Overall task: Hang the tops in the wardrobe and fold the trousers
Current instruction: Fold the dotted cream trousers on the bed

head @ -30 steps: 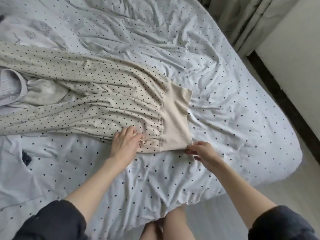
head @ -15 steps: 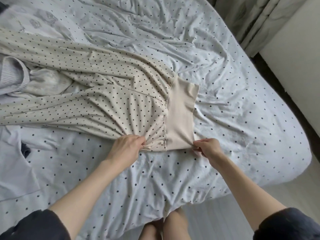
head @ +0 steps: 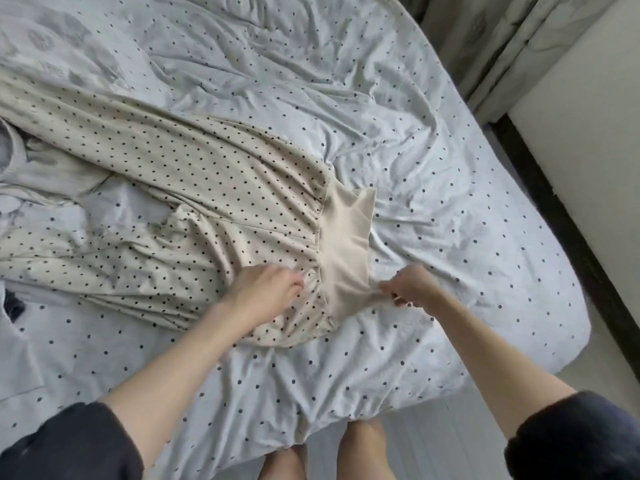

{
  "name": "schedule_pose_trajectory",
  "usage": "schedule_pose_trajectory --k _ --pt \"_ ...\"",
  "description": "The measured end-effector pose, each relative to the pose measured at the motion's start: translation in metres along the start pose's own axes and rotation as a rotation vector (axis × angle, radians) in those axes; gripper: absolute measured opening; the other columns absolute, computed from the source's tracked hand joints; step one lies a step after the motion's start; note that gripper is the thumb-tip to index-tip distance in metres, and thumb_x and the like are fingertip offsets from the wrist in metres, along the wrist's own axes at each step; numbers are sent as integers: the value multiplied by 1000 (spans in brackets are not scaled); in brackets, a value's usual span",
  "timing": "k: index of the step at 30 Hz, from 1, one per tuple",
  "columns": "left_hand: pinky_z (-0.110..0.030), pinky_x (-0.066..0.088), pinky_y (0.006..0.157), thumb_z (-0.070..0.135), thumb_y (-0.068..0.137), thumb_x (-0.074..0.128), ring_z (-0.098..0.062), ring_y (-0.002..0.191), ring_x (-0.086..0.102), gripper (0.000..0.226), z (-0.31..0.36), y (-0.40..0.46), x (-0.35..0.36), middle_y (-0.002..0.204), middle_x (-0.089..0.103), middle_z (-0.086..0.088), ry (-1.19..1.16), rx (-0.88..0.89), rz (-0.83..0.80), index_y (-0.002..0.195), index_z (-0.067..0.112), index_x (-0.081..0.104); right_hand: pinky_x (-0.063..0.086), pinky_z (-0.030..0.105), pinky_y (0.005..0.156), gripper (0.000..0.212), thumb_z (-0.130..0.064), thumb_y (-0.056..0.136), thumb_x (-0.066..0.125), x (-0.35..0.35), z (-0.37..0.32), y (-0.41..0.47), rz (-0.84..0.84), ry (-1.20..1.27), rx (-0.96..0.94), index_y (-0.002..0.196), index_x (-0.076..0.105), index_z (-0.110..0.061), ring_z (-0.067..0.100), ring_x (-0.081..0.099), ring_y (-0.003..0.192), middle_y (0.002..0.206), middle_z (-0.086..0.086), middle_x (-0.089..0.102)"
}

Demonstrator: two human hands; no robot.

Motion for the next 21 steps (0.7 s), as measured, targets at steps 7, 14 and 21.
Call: schedule_pose_trajectory --k 7,14,21 --pt "-37 42 98 16 96 48 -22 122 45 29 -24 58 -59 130 51 -4 -60 -94 253 122 18 61 39 41 98 35 -22 95 46 -63 -113 40 383 -184 -525 128 53 -14 30 47 119 127 11 55" --pt "-41 -3 117 35 99 37 -25 146 -7 53 -39 91 -40 159 2 -5 74 -230 22 149 28 20 31 36 85 13 -24 91 49 -54 -155 80 217 -527 -659 95 59 -15 28 46 112 109 6 62" --pt "-46 -19 110 68 76 -2 -18 134 -34 77 -26 109 -34 151 -31 1 57 -262 -66 146 38 -12 54 39 73 28 3 78 36 -129 -162 113 175 -127 -406 92 59 -3 35 64 83 85 15 60"
Point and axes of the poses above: each hand's wrist, its own y-axis towards the middle knuckle, its own x-axis out of the palm, z = x × y, the point moved 8 cm from there along y, towards the middle knuckle
